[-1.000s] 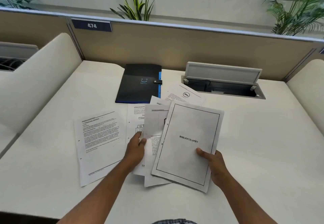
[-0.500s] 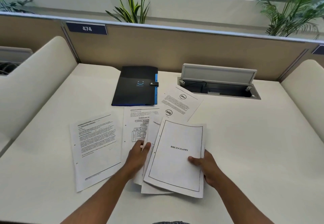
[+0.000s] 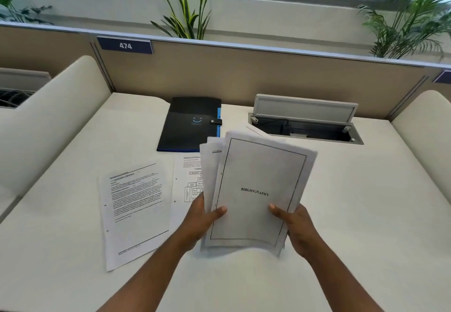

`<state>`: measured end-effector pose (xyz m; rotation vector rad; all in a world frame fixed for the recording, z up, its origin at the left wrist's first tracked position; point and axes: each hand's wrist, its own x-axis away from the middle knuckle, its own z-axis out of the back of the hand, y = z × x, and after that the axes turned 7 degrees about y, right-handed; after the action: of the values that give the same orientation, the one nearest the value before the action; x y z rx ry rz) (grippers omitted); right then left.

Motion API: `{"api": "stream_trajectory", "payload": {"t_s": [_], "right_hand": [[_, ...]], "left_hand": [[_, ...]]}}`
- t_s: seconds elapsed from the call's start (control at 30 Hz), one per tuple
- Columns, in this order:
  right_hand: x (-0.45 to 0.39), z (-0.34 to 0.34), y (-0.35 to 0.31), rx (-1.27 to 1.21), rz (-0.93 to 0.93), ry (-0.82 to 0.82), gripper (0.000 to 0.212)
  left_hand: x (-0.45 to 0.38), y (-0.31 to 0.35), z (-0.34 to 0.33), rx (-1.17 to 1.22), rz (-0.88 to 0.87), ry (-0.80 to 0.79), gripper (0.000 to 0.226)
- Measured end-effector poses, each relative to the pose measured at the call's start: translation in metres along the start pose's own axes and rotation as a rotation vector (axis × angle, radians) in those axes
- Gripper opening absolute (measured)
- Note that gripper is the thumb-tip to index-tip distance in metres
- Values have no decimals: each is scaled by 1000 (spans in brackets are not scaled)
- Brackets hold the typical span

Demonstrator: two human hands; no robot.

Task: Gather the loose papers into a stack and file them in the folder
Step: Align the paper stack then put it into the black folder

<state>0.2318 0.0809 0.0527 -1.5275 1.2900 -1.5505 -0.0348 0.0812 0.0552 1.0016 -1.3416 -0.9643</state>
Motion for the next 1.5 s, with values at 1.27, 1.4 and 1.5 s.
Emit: {"api": "stream_trajectory", "payload": {"t_s": [1.27, 1.4, 1.5], "right_hand": [[8, -30, -48, -41, 367, 36, 44], [-2, -21, -49, -91, 357, 124, 33], [0, -33, -44, -30, 356, 82, 45]], "left_hand": [[5, 70, -67, -20, -402, 250, 48], [-4, 66, -54, 7, -451, 270, 25], [-2, 62, -61, -2, -368, 276, 29]]}}
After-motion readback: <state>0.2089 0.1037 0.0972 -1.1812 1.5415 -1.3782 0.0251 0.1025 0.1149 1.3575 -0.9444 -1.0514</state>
